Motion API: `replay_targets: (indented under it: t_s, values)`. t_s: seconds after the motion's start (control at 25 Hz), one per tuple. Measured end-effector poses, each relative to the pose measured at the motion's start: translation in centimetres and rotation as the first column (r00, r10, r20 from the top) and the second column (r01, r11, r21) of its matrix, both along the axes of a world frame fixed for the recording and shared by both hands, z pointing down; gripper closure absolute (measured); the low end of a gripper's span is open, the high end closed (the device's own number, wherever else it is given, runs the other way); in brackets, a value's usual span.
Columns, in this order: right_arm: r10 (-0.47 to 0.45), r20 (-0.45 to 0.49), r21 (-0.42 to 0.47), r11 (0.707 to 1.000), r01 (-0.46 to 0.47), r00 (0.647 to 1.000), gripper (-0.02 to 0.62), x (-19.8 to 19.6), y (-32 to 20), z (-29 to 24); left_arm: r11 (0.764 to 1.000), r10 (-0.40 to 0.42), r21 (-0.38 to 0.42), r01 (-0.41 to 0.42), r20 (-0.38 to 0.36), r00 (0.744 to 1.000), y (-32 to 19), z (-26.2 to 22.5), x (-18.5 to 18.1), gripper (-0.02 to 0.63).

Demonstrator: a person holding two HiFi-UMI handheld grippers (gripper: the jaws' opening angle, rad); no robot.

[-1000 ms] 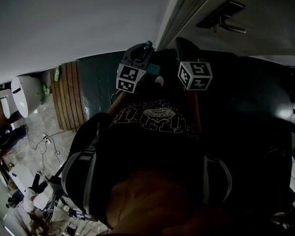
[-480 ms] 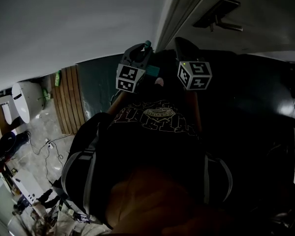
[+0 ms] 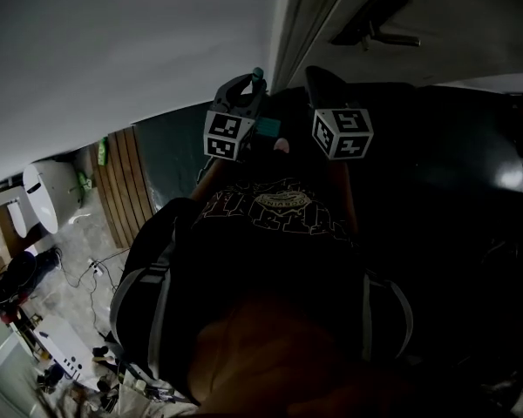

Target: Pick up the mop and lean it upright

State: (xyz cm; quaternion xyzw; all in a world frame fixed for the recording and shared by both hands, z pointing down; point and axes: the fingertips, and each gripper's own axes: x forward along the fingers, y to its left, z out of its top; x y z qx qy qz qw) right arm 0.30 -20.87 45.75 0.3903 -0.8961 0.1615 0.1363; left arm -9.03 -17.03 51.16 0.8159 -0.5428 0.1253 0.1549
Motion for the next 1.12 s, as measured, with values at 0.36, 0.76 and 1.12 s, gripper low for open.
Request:
replay_targets:
  t_s: [0.36, 0.76, 1.12]
  values:
    - [0.039, 0.002, -0.005, 0.999, -0.039, 0.999, 0.575, 1.3, -0.4, 0.1, 1.000, 0.011, -0.003, -0.011, -0.005, 1.000, -2.2, 0.3, 0.1, 0.460]
    - [0.095, -0.001, -0.012, 0.995, -0.095, 0.995, 0.575, 2.9, -1.3, 0.3, 1.000, 0.022, -0.008, -0.021, 0.002, 1.000, -5.5, 0.9, -0.3, 0.460]
    - [0.153, 0.006, -0.021, 0.988, -0.153, 0.988, 0.575, 4.0, -2.0, 0.3, 0.999, 0.040, -0.020, -0.040, -0.010, 0.999, -8.1, 1.4, -0.2, 0.460]
